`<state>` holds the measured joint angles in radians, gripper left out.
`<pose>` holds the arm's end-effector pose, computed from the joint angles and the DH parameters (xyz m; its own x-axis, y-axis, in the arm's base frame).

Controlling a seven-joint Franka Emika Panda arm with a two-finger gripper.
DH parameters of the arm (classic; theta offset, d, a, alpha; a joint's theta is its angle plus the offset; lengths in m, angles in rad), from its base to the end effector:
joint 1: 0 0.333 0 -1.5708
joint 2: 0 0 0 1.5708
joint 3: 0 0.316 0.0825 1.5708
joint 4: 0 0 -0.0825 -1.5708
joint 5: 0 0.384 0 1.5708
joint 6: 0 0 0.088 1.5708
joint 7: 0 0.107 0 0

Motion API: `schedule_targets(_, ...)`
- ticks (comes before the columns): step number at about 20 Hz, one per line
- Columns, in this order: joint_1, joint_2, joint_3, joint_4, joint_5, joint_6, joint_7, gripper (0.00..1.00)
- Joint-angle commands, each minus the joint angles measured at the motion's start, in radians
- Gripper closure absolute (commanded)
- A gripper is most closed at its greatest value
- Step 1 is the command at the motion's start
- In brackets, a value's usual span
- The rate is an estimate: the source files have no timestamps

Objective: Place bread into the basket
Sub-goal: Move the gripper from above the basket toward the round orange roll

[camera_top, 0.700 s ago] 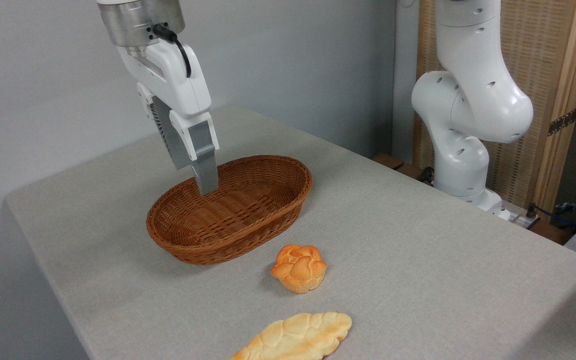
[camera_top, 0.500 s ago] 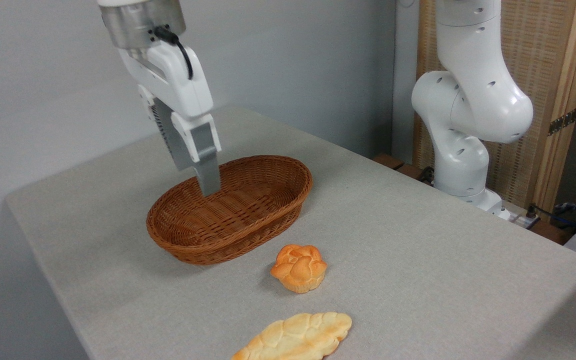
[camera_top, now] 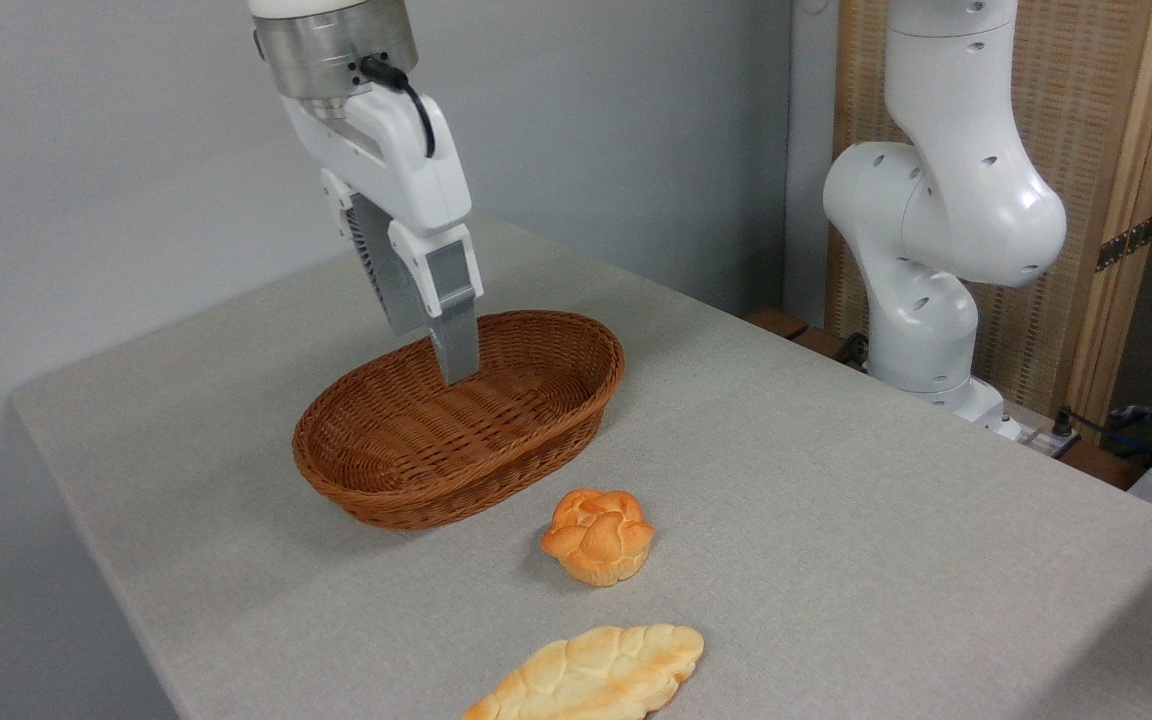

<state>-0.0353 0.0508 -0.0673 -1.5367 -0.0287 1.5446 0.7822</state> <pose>0.5639 -0.0602 0.6099 0.6332 -0.7740 -0.0077 -0.7727 -0.6326 0.0529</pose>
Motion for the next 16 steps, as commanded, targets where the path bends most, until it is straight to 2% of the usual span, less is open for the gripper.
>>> schedule_targets(1,-0.006,-0.072,0.037,-0.083,-0.017,0.028,0.075,0.0)
schedule_targets(3,-0.006,-0.098,0.04,-0.109,-0.017,0.029,0.095,0.0)
schedule_targets(10,-0.008,-0.209,0.121,-0.27,-0.011,0.104,0.163,0.0)
schedule_targets(16,-0.006,-0.275,0.124,-0.436,-0.005,0.216,0.196,0.0)
